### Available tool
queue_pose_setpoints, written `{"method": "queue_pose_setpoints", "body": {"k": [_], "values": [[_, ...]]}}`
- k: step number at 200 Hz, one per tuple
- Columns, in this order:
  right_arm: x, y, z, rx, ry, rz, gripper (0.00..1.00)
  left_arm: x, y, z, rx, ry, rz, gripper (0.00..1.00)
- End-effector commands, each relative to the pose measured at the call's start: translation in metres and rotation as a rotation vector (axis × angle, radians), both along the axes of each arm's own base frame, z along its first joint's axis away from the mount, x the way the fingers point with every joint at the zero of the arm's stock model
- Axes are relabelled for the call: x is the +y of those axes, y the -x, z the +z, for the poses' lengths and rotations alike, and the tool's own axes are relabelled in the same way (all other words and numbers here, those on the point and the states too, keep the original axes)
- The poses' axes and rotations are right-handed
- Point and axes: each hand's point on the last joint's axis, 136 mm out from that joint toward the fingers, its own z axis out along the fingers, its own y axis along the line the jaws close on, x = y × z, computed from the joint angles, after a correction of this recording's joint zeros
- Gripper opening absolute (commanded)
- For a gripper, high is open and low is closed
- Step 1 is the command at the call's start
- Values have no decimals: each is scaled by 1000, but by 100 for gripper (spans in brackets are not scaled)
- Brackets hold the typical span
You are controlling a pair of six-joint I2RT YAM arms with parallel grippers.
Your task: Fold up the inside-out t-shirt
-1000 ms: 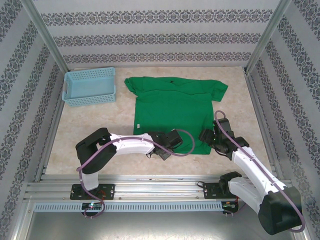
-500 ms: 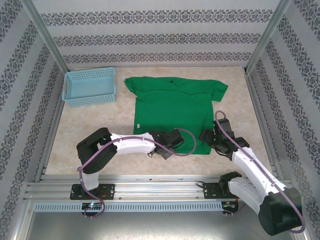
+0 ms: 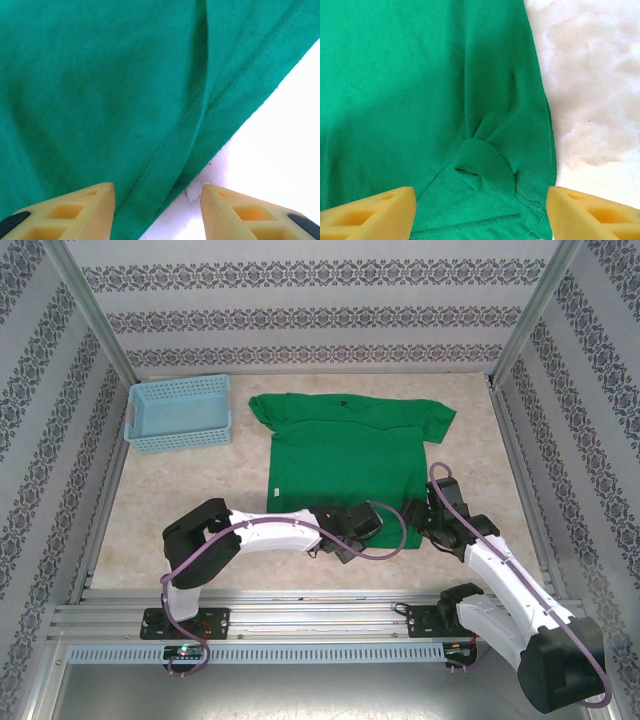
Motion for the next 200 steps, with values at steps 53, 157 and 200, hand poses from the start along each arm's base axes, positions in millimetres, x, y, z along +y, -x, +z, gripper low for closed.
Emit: {"method": "queue_pose_setpoints", "body": {"k": [53,157,200], "values": [[-3,2,1,1,19,-13,70,-12,-3,-11,19,-9,23,40],[-3,5,-3,8,14,-11,70,-3,-20,-5,-30,-6,82,31],[-4,7,-1,7,18,-14,70,-3,-22,-4,-32,1,82,25]]}}
